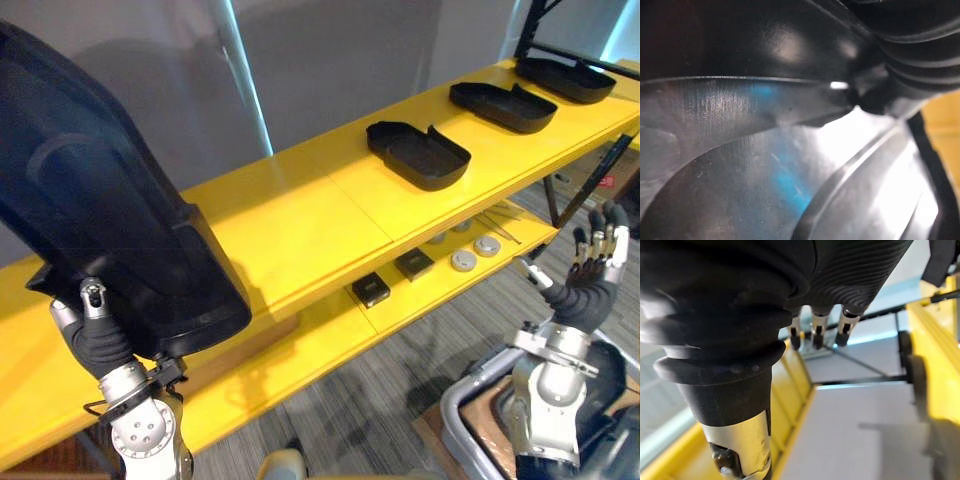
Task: Walk over and take plastic housings, then place them on the shelf
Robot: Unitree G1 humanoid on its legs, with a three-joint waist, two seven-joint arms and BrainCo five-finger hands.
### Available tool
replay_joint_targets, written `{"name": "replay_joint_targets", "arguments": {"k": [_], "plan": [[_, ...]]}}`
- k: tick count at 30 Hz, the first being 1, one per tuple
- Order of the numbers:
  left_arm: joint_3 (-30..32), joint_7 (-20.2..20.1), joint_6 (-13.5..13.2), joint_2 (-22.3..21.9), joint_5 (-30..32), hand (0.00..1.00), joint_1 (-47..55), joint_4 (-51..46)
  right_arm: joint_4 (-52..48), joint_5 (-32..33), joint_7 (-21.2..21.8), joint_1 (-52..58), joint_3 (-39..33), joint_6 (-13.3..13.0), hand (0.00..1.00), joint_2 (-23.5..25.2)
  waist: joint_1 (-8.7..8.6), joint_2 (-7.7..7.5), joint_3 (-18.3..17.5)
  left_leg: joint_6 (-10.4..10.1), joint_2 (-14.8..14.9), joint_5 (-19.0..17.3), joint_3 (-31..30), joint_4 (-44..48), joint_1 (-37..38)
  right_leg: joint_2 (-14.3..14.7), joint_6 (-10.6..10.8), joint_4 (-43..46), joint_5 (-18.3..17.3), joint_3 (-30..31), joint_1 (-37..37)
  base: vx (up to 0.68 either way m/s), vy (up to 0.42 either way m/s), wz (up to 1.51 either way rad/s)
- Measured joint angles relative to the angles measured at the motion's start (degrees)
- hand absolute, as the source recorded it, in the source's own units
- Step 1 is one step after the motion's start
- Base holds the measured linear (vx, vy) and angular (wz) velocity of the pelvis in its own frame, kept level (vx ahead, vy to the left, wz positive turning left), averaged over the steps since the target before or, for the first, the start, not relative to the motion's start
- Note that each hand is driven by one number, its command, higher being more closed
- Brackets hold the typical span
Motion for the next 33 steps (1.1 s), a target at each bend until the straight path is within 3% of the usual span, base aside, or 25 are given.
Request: {"name": "replay_joint_targets", "arguments": {"k": [4, 8, 11, 14, 18, 25, 29, 33], "plan": [[-0.44, -3.48, 6.65, 3.25, 0.16, 1.0, -2.63, 0.32, -0.84, 0.07, 4.58, 0.98, 2.63, 0.16, 0.0, 0.3, -1.28, -0.83, -0.56, 0.29, 0.12, -0.21, 0.77, -0.84, 0.4, 0.29, 0.76, -0.79, 1.74, -0.23, -0.64, 0.04, 0.044, -0.16], [-3.57, -5.07, 15.14, 6.59, -0.89, 1.0, -9.75, 9.48, -2.37, 0.9, 9.96, 2.06, 6.71, 2.21, 0.0, -1.69, -2.32, 1.32, -1.4, 0.17, 0.37, 0.14, 2.4, -2.24, 1.32, 0.77, 0.76, -1.7, 1.81, 0.01, -0.91, -0.02, -0.021, -0.21], [-6.02, -5.25, 19.39, 8.73, -2.28, 1.0, -15.6, 19.08, -2.36, 3.85, 12.78, 2.12, 9.26, 4.34, 0.0, -3.31, -4.02, 2.11, -1.65, -0.16, 0.69, 1.14, 3.08, -4.31, 2.38, 1.21, 0.69, -1.75, 1.84, 0.34, -1.22, -0.05, -0.027, -0.13], [-7.01, -5.14, 21.88, 10.87, -5.21, 1.0, -20.88, 26.85, -2.34, 4.83, 15.18, 2.14, 10.82, 4.74, 0.0, -4.56, -5.11, 2.2, -1.54, -0.2, 1.07, 2.27, 3.79, -5.95, 2.73, 1.84, 0.12, -1.66, 2.23, 1.3, -2.36, -0.06, -0.018, -0.18], [-7.45, -4.02, 25.3, 14.19, -10.04, 1.0, -27.95, 37.65, -2.04, 6.81, 18.91, 2.06, 12.82, 7.18, 0.0, -7.13, -6.5, 2.48, -1.46, -0.3, 1.19, 3.13, 5.05, -7.26, 3.01, 2.02, 0.02, -1.38, 2.32, 2.56, -3.91, -0.03, 0.003, -0.14], [-7.4, 4.98, 34.0, 17.74, -21.58, 1.0, -38.37, 53.16, -1.84, 7.98, 22.59, 2.82, 16.63, 10.79, 0.0, -9.96, -8.75, 3.51, -0.72, -0.26, 1.14, 3.51, 6.55, -7.61, 2.91, 2.13, 0.07, -0.63, 2.34, 4.87, -5.87, 0.01, 0.01, -0.12], [-7.44, 8.91, 36.73, 17.76, -26.35, 1.0, -42.61, 56.52, -1.87, 7.96, 22.53, 3.02, 19.2, 11.52, 0.0, -10.3, -9.97, 3.7, 0.63, -0.27, 1.31, 3.51, 7.1, -7.32, 2.78, 2.29, -0.25, 0.55, 2.03, 5.58, -6.92, -0.02, -0.001, -0.08], [-7.44, 11.06, 37.32, 18.56, -28.29, 1.0, -45.34, 56.54, -1.97, 7.96, 22.22, 2.32, 20.0, 12.84, 0.0, -10.67, -10.73, 3.78, 3.17, -0.19, 1.25, 3.54, 8.08, -6.72, 1.25, 2.3, -0.18, 2.44, 1.96, 7.18, -9.79, -0.08, 0.003, -0.14]]}}
